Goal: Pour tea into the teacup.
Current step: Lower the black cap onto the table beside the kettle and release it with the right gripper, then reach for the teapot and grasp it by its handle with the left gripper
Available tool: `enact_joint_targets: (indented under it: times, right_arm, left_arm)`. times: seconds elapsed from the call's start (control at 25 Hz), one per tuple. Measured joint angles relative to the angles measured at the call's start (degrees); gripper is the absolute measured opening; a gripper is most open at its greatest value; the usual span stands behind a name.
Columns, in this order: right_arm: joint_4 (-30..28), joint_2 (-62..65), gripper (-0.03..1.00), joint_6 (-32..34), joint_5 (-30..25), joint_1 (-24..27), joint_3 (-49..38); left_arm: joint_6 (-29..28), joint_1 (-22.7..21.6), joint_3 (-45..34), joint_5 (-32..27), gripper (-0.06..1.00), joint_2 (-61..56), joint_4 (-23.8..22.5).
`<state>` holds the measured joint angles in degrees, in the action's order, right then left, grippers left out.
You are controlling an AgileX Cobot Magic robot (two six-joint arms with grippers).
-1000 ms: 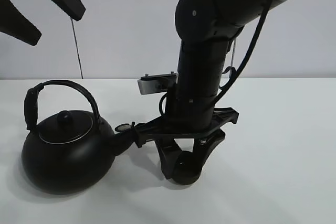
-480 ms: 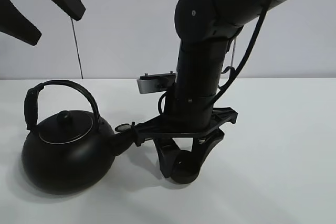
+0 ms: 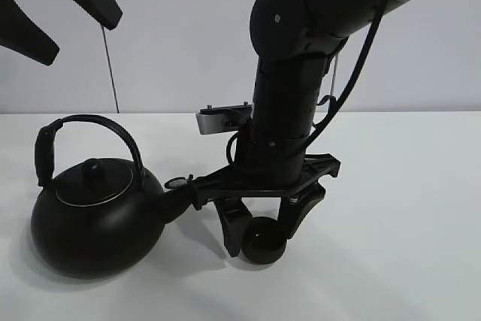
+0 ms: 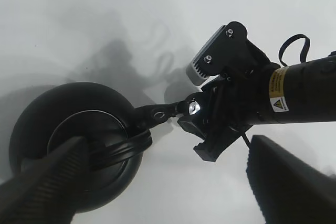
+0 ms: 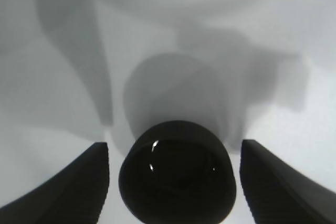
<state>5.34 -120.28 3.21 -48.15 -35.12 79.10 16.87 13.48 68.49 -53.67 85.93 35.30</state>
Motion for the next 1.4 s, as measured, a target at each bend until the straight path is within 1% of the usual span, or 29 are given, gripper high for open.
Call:
enact_joint_targets:
  times: [0.4, 0.68, 0.92, 1.04, 1.24, 1.4]
  right_arm:
    - [0.05, 4.53, 0.49, 0.24, -0.40, 0.00, 0.00]
    - [1.29, 7.66, 0.49, 3.78, -0.74, 0.83, 0.00]
    - [6.22, 11.34, 0.49, 4.43, -4.23, 5.94, 0.00]
    - [7.89, 14.11, 0.49, 4.00, -6.86, 8.47, -0.06]
    - [9.06, 19.63, 0.49, 2.96, -9.22, 12.14, -1.23]
    - [9.60, 24.74, 0.49, 1.41, -9.48, 15.44, -5.85]
  left_arm:
    - [0.00, 0.00, 0.00, 0.00, 0.59, 0.00, 0.00]
    - [0.05, 0.00, 0.00, 0.00, 0.59, 0.00, 0.00]
    - [0.05, 0.00, 0.00, 0.00, 0.59, 0.00, 0.00]
    - [0.05, 0.00, 0.00, 0.00, 0.59, 0.00, 0.00]
    - [0.05, 0.00, 0.00, 0.00, 0.59, 0.00, 0.00]
    - [0.05, 0.00, 0.00, 0.00, 0.59, 0.00, 0.00]
